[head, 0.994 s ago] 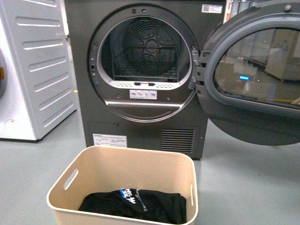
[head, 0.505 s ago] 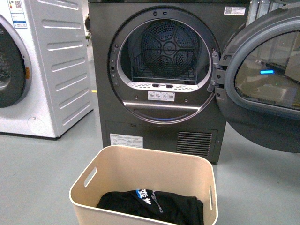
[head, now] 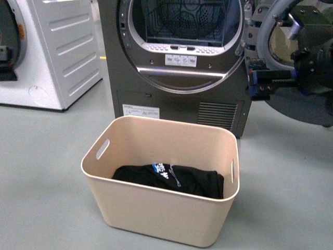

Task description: Move hamper under clothes hanger

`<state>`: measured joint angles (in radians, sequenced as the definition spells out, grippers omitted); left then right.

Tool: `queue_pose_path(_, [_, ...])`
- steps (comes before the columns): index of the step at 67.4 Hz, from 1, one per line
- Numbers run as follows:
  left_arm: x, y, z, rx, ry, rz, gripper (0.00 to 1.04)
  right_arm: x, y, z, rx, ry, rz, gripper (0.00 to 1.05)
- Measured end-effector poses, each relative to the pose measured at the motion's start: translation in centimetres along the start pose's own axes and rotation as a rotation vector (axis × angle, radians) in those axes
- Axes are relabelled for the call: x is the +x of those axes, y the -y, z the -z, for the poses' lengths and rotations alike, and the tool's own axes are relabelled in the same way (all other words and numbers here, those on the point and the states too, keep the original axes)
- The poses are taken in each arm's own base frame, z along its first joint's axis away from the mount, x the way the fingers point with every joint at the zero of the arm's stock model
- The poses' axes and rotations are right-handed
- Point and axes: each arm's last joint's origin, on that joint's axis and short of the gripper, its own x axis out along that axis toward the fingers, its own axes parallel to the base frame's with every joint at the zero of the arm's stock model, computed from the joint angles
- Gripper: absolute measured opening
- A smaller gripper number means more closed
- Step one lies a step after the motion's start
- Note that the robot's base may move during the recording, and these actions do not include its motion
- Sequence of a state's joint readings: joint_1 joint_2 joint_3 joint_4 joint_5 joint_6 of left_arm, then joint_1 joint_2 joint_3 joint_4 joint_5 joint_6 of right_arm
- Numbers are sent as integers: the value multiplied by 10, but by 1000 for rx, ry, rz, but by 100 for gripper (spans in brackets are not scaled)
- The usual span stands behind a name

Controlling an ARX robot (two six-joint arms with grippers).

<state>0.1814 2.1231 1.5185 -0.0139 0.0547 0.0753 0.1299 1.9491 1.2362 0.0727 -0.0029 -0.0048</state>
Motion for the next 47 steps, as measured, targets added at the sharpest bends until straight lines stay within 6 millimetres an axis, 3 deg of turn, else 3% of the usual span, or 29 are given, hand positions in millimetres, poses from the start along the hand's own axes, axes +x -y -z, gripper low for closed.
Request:
queue_pose_path(8, [30, 51, 11, 63, -40, 90, 98, 39, 6, 15, -2, -74, 45, 97])
queue_pose_path(15, [54, 92, 36, 122, -110, 174, 98, 67, 10, 34, -1, -140, 68, 97])
queue_pose_path(19, [62, 106, 50, 150, -149, 200, 98, 75, 10, 40, -2, -161, 74, 97])
queue_pose_path(29, [75, 115, 73, 175, -208, 218, 98, 86, 4, 43, -14, -174, 79, 97])
queue_pose_path(47, [80, 94, 75, 161, -210, 196, 98, 102, -22, 54, -55, -207, 61, 97])
